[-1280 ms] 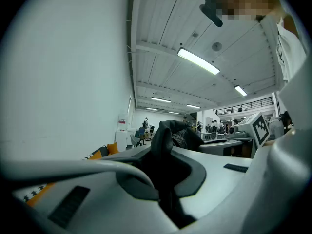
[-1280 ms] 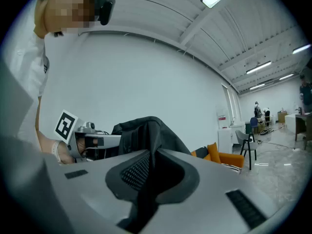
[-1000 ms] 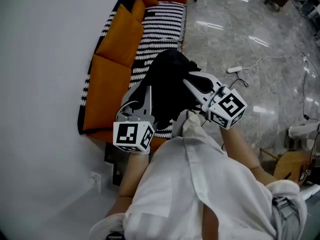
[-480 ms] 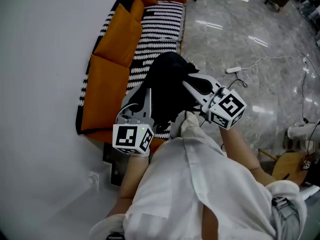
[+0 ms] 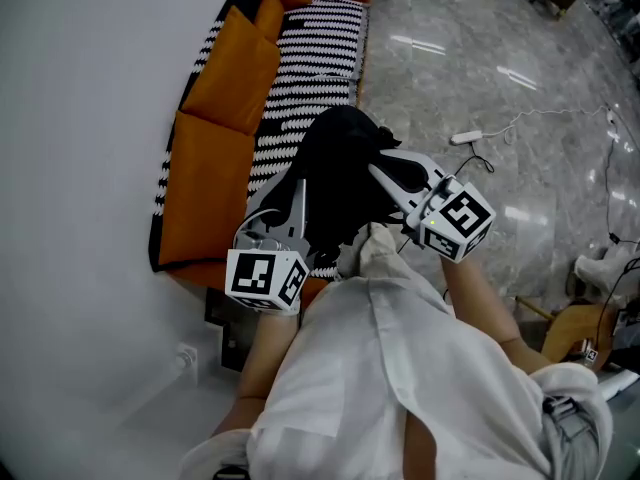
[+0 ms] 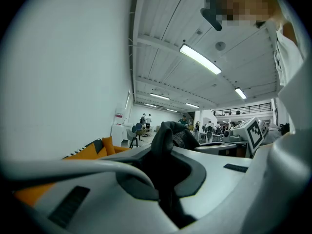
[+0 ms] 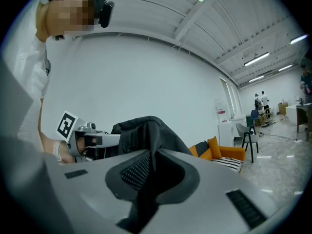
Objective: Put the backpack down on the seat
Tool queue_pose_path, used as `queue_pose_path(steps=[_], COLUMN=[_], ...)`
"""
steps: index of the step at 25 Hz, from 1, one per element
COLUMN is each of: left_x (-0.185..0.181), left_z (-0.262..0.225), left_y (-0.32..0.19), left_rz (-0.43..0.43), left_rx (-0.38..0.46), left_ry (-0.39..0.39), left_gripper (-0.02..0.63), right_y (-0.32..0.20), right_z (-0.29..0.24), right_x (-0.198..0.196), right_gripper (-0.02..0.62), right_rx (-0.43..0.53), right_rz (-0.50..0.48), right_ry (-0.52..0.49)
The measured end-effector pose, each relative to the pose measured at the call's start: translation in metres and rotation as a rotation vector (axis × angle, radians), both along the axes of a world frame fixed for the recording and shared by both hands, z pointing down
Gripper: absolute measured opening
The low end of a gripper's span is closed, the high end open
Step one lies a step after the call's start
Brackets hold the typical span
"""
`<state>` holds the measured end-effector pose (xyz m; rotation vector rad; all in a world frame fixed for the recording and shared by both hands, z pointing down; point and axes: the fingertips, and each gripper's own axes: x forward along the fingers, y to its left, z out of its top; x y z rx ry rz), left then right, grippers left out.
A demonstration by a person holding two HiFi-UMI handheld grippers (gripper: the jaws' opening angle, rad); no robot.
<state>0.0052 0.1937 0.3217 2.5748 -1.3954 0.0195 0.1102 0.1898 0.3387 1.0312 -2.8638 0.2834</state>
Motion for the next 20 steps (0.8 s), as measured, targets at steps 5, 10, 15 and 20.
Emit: queue_pose_path(steps=[5, 10, 15, 20], left_x=[0.012, 0.032, 0.056, 0.077], left_z=[0.006, 0.006, 0.001, -0.006], left_y=[-0.020, -0.049, -0.080, -0.100], left_rz=[0.007, 0.004, -0.013, -0.029], left_rx=[-0.024, -0.039, -0.034, -0.006], left_ry=[0.000, -0.008, -0.023, -0.029], left_gripper=[0.025, 0.025, 0.025, 0.025], right_y=[-0.020, -0.051, -0.086, -0.107], right_z=[0.007, 0.008, 0.006, -0.002], right_x=[0.011, 0.029, 0.053, 0.073], right_gripper=[0.044, 0.044, 0.044, 0.044], right_rx=[-0.017, -0.030, -0.031, -0.003], right_rz=[-0.008, -0.030, -0.059, -0.103], right_ry=[-0.006, -0.021, -0.037, -0.051])
